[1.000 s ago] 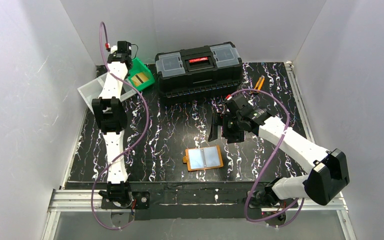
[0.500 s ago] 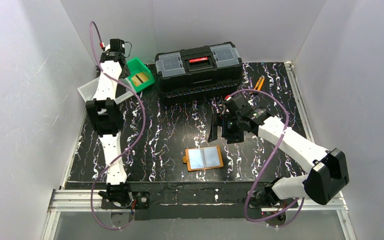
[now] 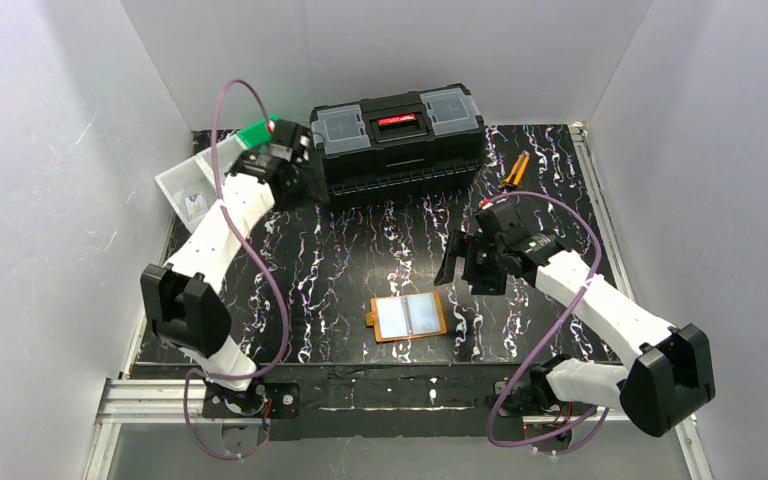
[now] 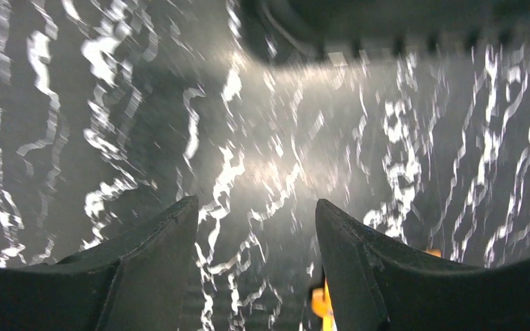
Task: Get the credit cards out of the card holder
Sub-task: Remove the credit card from the card holder.
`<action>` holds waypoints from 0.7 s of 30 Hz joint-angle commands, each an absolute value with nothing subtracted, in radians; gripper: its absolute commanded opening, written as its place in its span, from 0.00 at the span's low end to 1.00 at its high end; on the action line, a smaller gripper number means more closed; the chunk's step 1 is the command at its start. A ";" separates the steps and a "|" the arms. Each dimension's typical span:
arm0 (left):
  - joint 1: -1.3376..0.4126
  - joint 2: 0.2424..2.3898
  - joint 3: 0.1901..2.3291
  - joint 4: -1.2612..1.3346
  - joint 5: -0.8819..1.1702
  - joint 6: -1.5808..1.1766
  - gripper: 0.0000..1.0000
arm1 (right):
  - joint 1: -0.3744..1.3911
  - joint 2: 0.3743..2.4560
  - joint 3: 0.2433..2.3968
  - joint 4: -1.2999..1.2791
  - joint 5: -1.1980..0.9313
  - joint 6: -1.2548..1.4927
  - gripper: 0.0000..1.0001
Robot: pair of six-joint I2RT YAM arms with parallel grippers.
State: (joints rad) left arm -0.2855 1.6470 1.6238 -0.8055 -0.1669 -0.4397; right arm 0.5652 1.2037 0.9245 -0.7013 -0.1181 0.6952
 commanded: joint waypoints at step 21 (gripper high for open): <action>-1.042 1.633 1.281 -0.642 -0.090 -0.654 0.64 | 0.427 0.962 0.678 -0.648 -0.076 0.899 0.98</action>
State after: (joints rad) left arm -0.9981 1.5723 1.2560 -0.6830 -0.1032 -0.6487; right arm 0.4351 0.9874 0.6933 -0.6563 -0.1059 0.8543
